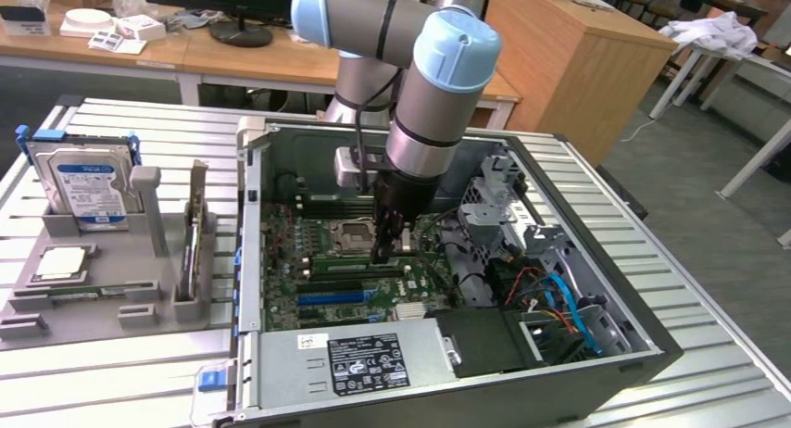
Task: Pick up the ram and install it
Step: 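Insert the ram into the slot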
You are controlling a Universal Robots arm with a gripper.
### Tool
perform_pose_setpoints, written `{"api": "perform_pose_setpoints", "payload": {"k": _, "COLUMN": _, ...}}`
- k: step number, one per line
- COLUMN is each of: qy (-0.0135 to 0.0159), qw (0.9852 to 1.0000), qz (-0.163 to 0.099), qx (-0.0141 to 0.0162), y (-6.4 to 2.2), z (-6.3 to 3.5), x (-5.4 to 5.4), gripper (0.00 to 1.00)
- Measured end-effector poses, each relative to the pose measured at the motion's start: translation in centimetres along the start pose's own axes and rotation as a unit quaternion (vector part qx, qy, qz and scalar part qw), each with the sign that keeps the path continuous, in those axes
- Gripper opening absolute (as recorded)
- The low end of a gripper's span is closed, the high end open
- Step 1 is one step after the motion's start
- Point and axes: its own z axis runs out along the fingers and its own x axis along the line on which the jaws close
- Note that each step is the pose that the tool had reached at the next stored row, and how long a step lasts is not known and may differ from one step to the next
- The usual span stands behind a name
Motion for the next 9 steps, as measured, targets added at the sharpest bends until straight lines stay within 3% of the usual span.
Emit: {"api": "perform_pose_setpoints", "payload": {"k": 9, "qy": 0.0001, "qw": 1.0, "qz": 0.0, "qx": 0.0, "y": -0.01, "z": 0.27, "x": 0.01, "gripper": 0.11}}
